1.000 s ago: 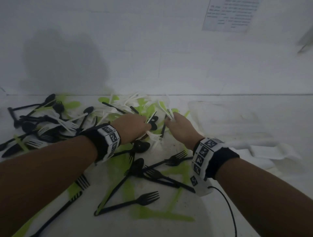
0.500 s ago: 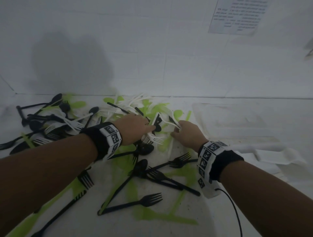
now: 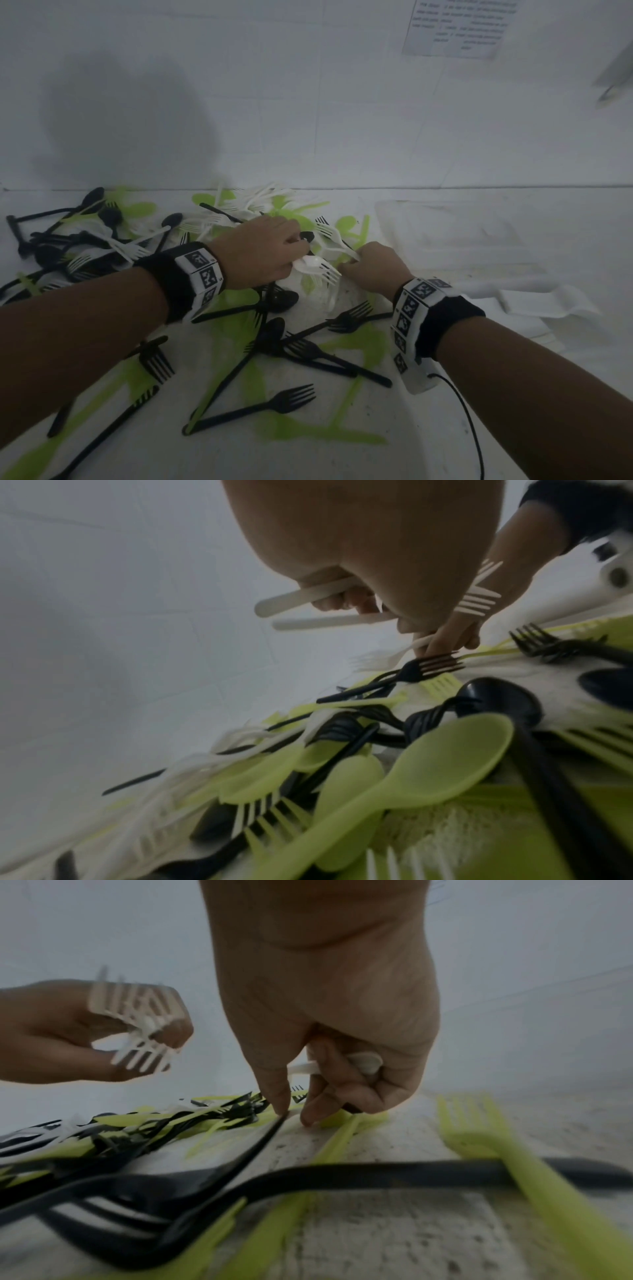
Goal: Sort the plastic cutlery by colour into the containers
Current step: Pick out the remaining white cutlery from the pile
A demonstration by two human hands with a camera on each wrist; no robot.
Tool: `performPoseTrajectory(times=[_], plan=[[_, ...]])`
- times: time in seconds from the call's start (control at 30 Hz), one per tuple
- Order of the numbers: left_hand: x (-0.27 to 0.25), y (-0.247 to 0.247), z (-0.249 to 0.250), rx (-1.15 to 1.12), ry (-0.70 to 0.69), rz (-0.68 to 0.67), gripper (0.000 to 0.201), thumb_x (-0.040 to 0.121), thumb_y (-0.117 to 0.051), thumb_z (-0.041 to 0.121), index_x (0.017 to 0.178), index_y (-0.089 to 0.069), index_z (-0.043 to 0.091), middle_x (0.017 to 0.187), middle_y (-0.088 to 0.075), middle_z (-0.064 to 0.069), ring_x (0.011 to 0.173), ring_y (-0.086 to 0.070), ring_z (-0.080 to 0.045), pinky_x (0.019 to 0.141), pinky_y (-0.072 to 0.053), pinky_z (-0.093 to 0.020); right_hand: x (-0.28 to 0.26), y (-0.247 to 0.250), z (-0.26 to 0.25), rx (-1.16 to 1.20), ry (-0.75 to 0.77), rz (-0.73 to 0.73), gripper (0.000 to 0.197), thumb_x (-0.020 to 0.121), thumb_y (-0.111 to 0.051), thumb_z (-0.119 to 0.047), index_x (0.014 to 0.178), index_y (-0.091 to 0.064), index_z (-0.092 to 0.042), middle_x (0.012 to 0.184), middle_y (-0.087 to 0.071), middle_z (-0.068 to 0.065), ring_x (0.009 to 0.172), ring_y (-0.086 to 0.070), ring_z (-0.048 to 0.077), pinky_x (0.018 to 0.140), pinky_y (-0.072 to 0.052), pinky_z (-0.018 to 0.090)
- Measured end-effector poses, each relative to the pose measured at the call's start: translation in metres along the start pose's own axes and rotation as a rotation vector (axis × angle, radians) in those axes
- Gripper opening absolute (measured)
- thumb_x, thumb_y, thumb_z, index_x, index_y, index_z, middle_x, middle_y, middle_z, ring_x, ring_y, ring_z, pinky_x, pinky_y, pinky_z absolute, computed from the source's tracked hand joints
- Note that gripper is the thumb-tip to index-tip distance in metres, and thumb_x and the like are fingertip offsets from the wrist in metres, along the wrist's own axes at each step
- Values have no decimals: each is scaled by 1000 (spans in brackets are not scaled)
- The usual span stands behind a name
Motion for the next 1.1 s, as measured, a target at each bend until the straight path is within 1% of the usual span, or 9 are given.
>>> performPoseTrajectory(times=[0.27, 0.4, 0.47, 0.6, 0.67, 0.73, 0.87, 0.97, 1.1], plan=[[-55, 0, -23, -267, 367, -119, 29, 89, -37, 37, 105, -52, 18, 76, -53, 5, 70, -50, -19, 63, -44, -37, -3, -5, -13, 40, -8, -31, 38, 90, -63, -45, 79, -57, -10, 76, -57, 3, 72, -60, 23, 58, -42, 29], [-87, -1, -31, -343, 481, -85, 17, 97, -45, 29, 82, -37, 29, 67, -41, 9, 62, -37, -9, 57, -27, -34, -6, 2, -35, 156, 9, -22, 47, 96, -54, -44, 113, -57, -1, 104, -60, 7, 96, -59, 26, 77, -47, 35], [-100, -4, -36, -407, 573, -72, 33, 101, -50, 19, 78, -29, 31, 62, -40, 8, 54, -35, -7, 52, -25, -31, -7, 4, -46, 278, 0, -26, 52, 94, -55, -40, 126, -51, 1, 104, -61, 8, 85, -58, 23, 65, -48, 33], [-130, -16, -45, -523, 758, -129, 14, 106, -46, 21, 96, -39, 26, 56, -46, 2, 45, -37, -13, 48, -28, -31, -14, -8, -64, 440, -8, -144, 16, 97, -49, -24, 90, -44, -11, 69, -41, 3, 50, -33, 16, 43, -27, 24], [-140, -18, -47, -553, 798, -119, 7, 107, -47, 25, 112, -43, 23, 59, -53, -2, 48, -47, -16, 50, -34, -33, -20, -15, -73, 463, -2, -217, 27, 99, -45, -16, 74, -33, -16, 61, -31, 4, 45, -23, 17, 44, -22, 24], [-147, -17, -49, -583, 845, -106, 10, 107, -48, 30, 113, -46, 23, 63, -55, -2, 52, -50, -16, 51, -35, -31, -25, -20, -82, 431, 23, -236, 26, 100, -44, -13, 74, -39, -12, 61, -39, 6, 42, -31, 17, 42, -26, 23], [-166, -16, -54, -644, 949, -103, 21, 105, -49, 40, 99, -48, 20, 69, -56, -6, 59, -53, -23, 59, -42, -37, -32, -23, -106, 510, 113, -198, 14, 103, -41, -14, 108, -48, -3, 84, -67, 15, 57, -60, 19, 48, -47, 24], [-188, -14, -59, -652, 1038, -116, 27, 107, -44, 39, 106, -47, 12, 84, -63, -9, 76, -60, -32, 70, -47, -41, -30, -27, -122, 542, 167, -130, 8, 102, -41, -18, 104, -44, -10, 87, -59, 13, 64, -50, 20, 54, -42, 30], [-223, -7, -58, -689, 1119, -60, 24, 107, -43, 41, 95, -45, 21, 81, -57, 1, 73, -55, -21, 65, -42, -36, -29, -41, -151, 508, 238, -100, 19, 104, -44, -29, 100, -51, -12, 83, -55, 3, 67, -48, 19, 60, -39, 33]])
Point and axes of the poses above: each hand's wrist, its own x-axis towards the middle knuckle, its own y-axis out of the back of the hand, z = x × y, the point moved 9 cm from there along x, towards the middle knuckle
